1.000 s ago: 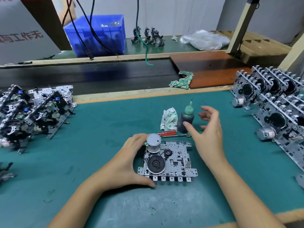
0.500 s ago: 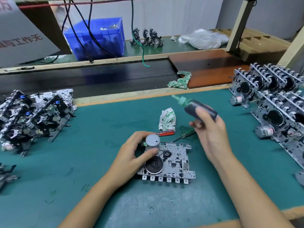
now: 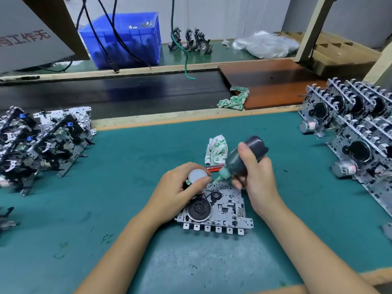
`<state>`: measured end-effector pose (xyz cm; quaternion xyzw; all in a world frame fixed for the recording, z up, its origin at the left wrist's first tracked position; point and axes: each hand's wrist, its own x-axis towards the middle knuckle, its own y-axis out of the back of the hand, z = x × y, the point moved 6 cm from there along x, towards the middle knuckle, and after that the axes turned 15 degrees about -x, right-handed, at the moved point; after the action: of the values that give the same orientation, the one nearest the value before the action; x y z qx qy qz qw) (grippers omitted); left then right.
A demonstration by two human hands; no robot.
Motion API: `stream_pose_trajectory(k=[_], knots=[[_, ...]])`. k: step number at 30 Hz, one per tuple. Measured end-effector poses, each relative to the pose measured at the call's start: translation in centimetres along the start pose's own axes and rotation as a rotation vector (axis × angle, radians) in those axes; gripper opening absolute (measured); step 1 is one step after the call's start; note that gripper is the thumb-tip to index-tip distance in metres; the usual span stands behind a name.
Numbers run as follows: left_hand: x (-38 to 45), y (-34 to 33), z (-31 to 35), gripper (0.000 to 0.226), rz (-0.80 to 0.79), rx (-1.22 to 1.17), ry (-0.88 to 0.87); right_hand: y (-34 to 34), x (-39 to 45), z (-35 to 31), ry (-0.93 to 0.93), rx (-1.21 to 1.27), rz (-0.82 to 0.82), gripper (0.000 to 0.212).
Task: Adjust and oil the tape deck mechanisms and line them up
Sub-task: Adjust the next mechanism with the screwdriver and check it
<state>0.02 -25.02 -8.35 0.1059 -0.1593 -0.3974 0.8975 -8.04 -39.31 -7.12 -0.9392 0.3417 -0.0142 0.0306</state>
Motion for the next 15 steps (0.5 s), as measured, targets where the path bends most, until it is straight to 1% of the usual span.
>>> stream_pose_trajectory(k=[2,4,9,15], knots=[[0.02,-0.1,0.03,0.044,0.004,0.017,-0.001,-0.03,0.01,0.0,0.034,-0.027,-0.009,0.031],[0.01,-0.07,0.0,0.047,0.007,0.026,0.001,-0.04,0.07,-0.04,0.052,-0.036,-0.009,0.03],[-0.07,0.0,0.06,0.049,0.02,0.031,0.002,-0.2,-0.1,-0.12,0.08,-0.094,-0.029,0.036],[-0.08,-0.05,0.06,0.054,0.022,0.033,0.008,-0.39,-0.27,-0.32,0.118,-0.135,-0.038,0.034]])
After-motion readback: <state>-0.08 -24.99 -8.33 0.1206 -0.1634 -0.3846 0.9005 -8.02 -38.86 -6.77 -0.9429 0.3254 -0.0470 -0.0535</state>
